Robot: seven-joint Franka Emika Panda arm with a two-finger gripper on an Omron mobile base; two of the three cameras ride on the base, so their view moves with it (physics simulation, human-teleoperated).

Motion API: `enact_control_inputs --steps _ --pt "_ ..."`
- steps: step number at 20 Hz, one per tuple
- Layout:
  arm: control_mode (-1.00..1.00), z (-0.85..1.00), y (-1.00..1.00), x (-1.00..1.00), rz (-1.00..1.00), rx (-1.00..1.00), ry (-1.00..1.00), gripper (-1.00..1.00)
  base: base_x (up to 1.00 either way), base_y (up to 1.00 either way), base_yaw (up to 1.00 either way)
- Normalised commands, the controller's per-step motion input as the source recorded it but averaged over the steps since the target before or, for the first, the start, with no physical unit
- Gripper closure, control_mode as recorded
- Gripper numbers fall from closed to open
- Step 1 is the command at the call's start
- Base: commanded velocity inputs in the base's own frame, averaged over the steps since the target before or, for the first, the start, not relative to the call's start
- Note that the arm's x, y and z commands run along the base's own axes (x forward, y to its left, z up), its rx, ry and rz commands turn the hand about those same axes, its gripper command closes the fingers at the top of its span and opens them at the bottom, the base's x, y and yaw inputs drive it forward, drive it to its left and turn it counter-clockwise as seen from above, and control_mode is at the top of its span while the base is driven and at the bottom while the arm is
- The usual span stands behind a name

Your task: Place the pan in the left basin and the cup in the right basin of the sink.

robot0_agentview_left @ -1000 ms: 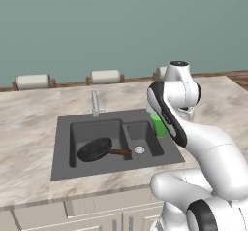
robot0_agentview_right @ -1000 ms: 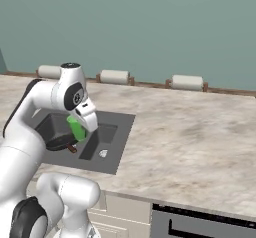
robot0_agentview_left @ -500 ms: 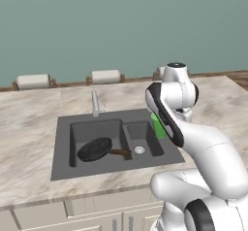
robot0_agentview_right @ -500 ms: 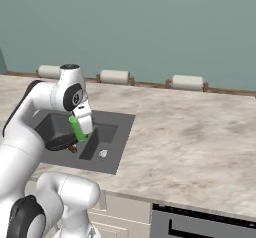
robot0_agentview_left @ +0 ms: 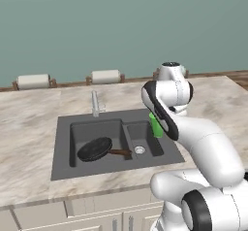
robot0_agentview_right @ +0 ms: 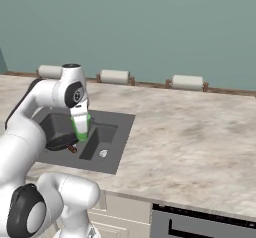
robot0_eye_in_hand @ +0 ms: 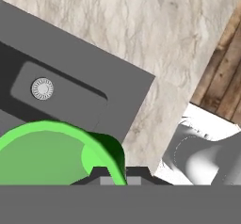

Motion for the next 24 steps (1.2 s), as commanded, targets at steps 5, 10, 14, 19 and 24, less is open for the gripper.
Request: enact_control_inputs --steps 5,10,14,19,24 --pt "-1.0 -0.16 0.0 0.12 -0.13 0.01 0.04 1.0 0.0 0.0 0.0" --pt "-1.0 -0.14 0.0 0.08 -0.11 0.03 0.06 1.0 0.0 0.0 0.0" --pt "-1.0 -0.22 0.0 0.11 -0.1 0.0 0.03 1.0 0.0 0.0 0.0" --pt "-1.0 -0.24 0.05 0.28 -0.09 0.0 0.0 1.0 0.0 0.0 0.0" --pt "-1.0 -0.31 0.13 0.35 -0.09 0.0 0.0 1.0 0.0 0.0 0.0"
